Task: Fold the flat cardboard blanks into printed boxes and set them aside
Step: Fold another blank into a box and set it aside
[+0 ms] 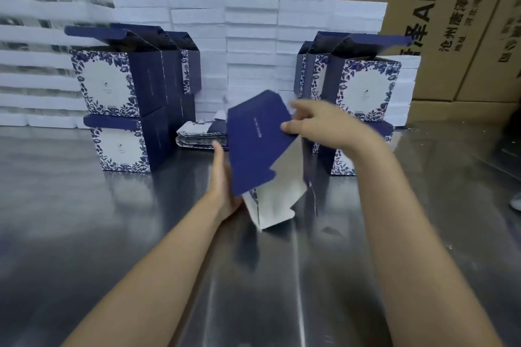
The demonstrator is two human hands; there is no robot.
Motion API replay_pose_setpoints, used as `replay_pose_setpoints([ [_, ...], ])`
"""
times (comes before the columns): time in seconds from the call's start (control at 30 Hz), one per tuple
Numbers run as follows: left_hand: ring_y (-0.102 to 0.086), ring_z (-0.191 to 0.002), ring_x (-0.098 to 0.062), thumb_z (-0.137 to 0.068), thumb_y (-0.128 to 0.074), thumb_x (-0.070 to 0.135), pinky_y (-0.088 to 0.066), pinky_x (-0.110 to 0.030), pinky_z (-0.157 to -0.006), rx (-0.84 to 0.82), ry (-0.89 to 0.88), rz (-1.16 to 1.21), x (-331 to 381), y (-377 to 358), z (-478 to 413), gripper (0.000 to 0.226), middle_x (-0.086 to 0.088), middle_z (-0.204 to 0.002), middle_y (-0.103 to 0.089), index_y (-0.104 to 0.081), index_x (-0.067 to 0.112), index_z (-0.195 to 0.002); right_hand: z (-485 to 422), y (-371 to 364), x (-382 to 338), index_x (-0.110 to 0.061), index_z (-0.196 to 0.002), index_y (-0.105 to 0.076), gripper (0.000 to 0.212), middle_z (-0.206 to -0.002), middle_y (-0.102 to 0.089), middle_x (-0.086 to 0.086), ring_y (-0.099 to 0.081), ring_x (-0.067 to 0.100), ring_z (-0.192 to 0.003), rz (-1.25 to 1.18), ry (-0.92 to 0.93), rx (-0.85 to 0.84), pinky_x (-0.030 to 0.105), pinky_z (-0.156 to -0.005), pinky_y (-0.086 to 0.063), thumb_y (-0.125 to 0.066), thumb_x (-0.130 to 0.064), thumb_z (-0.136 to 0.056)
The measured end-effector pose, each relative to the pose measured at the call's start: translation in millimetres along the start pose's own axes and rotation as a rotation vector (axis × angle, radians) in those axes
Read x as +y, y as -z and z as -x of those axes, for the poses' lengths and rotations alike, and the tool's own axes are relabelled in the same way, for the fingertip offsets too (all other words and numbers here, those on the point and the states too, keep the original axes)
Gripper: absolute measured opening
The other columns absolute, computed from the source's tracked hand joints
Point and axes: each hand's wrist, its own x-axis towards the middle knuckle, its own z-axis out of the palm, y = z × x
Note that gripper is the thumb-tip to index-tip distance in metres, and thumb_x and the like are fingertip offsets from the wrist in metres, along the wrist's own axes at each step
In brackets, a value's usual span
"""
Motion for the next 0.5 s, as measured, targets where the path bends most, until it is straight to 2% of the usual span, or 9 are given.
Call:
replay_pose_setpoints([
  [0.03, -0.073, -0.086, -0.023, -0.095, -0.022, 0.067, -0.059, -0.031, -0.063, 0.012, -0.002, 0.013, 0, 4, -2, 0.075, -0.008, -0.101, -0.075, -0.077, 0.016, -0.097, -5, -14, 6, -0.015, -0.131, -0.055, 0.043, -0.123, -0.063, 0.005, -0.060, 0.021, -0.107, 0.018, 0.016, -0.030, 0.030, -0.087, -0.047, -0.061, -0.028, -0.090],
  [0.1, -0.074, -0.077, -0.023, -0.099, -0.029, 0.058, -0.058, -0.030, -0.056, 0.056, -0.003, 0.018, 7, 11, -4, 0.065, -0.008, -0.094, -0.076, -0.078, 0.015, -0.092, -14, -52, 21, -0.007, -0.132, -0.052, 0.045, -0.140, -0.051, 0.013, -0.048, 0.029, -0.128, 0.017, -0.009, -0.092, 0.034, -0.105, -0.038, -0.055, -0.029, -0.094],
  [0.2, -0.067, -0.057, -0.020, -0.099, -0.040, 0.029, -0.049, -0.018, -0.044, 0.206, 0.000, -0.031, 18, 26, -5, 0.056, -0.005, -0.068, -0.072, -0.075, 0.014, -0.059, -18, -113, 48, -0.017, -0.153, -0.023, 0.062, -0.162, -0.014, 0.003, -0.014, 0.021, -0.148, 0.146, -0.088, -0.212, 0.041, -0.121, -0.009, -0.041, -0.043, -0.100],
  [0.23, -0.065, -0.063, -0.021, -0.097, -0.044, 0.017, -0.048, -0.015, -0.046, 0.306, -0.070, -0.104, 21, 37, -11, 0.044, -0.006, -0.072, -0.070, -0.073, 0.014, -0.063, -19, -129, 58, -0.021, -0.155, -0.014, 0.064, -0.163, -0.006, 0.000, -0.006, 0.021, -0.149, 0.269, -0.098, -0.256, 0.045, -0.121, -0.001, -0.034, -0.049, -0.100],
  [0.3, -0.062, -0.097, -0.019, -0.092, -0.049, -0.002, -0.050, -0.011, -0.069, 0.463, -0.289, -0.421, 27, 53, -19, 0.029, -0.004, -0.109, -0.065, -0.069, 0.010, -0.108, -19, -152, 71, -0.027, -0.155, -0.004, 0.064, -0.163, 0.003, -0.003, 0.005, 0.022, -0.150, 0.478, -0.104, -0.310, 0.050, -0.119, 0.008, -0.020, -0.055, -0.100],
  [0.33, -0.058, -0.112, -0.017, -0.091, -0.049, -0.006, -0.049, -0.012, -0.085, 0.443, -0.364, -0.647, 28, 58, -21, 0.040, -0.001, -0.124, -0.060, -0.061, 0.009, -0.126, -19, -157, 73, -0.028, -0.155, -0.003, 0.063, -0.163, 0.005, -0.004, 0.008, 0.022, -0.149, 0.516, -0.109, -0.322, 0.051, -0.118, 0.010, -0.017, -0.055, -0.100],
  [0.4, -0.051, -0.127, -0.019, -0.094, -0.048, -0.002, -0.039, -0.024, -0.106, 0.258, -0.435, -1.020, 22, 57, -24, 0.045, -0.002, -0.139, -0.054, -0.053, 0.011, -0.137, -21, -160, 71, -0.027, -0.155, -0.001, 0.059, -0.163, 0.006, -0.003, 0.009, 0.022, -0.149, 0.523, -0.114, -0.322, 0.050, -0.118, 0.010, -0.014, -0.047, -0.101],
  [0.43, -0.044, -0.134, -0.018, -0.099, -0.046, 0.005, -0.031, -0.026, -0.112, 0.125, -0.414, -1.197, 13, 54, -24, 0.044, -0.001, -0.147, -0.046, -0.046, 0.012, -0.142, -23, -159, 70, -0.025, -0.155, -0.002, 0.057, -0.163, 0.005, -0.003, 0.008, 0.021, -0.149, 0.518, -0.112, -0.315, 0.049, -0.119, 0.008, -0.014, -0.042, -0.102],
  [0.5, -0.017, -0.147, -0.011, -0.106, -0.030, 0.031, -0.010, -0.028, -0.119, -0.148, -0.211, -1.575, -8, 46, -24, 0.049, 0.005, -0.159, -0.020, -0.024, 0.016, -0.153, -24, -153, 68, -0.020, -0.155, -0.006, 0.055, -0.163, -0.002, -0.003, 0.000, 0.018, -0.150, 0.481, -0.107, -0.294, 0.045, -0.120, 0.000, -0.015, -0.033, -0.102],
])
